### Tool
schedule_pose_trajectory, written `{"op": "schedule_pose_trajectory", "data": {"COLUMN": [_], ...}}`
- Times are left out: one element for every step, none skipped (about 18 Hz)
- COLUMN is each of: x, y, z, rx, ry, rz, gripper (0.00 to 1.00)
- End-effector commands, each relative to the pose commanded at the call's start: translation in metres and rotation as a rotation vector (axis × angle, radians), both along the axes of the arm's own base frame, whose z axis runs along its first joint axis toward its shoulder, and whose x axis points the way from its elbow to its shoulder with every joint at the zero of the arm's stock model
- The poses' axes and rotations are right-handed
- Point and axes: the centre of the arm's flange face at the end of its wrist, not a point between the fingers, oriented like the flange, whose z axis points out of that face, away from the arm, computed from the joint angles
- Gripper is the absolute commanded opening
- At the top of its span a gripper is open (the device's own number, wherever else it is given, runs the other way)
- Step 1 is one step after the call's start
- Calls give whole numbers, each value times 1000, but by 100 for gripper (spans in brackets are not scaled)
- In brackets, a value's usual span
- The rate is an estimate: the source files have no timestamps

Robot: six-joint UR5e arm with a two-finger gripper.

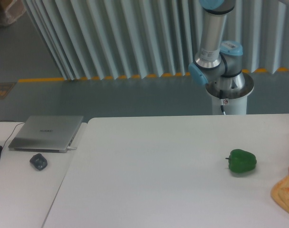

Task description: Place the red peppers in a basket

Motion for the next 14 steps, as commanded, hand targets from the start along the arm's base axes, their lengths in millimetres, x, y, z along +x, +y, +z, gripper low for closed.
{"op": "schedule_pose_trajectory", "data": {"x": [-2,-2,1,4,5,5,5,4,5,4,5,5,5,5], "y": [2,7,13,19,23,23,23,23,23,23,22,22,22,22], "z": [1,-3,-4,-7,-8,-7,-7,-7,-7,-7,-7,-7,-7,-7], "rx": [3,3,0,-2,-4,-4,-3,-4,-4,-5,-6,-6,-6,-6], "ry": [2,-5,-2,-7,-8,-6,-7,-5,-6,-4,-5,-5,-5,-5], "rz": [9,13,14,23,28,34,34,34,34,34,34,34,34,34], "gripper": [100,100,100,100,100,100,100,100,100,100,100,100,100,100]}}
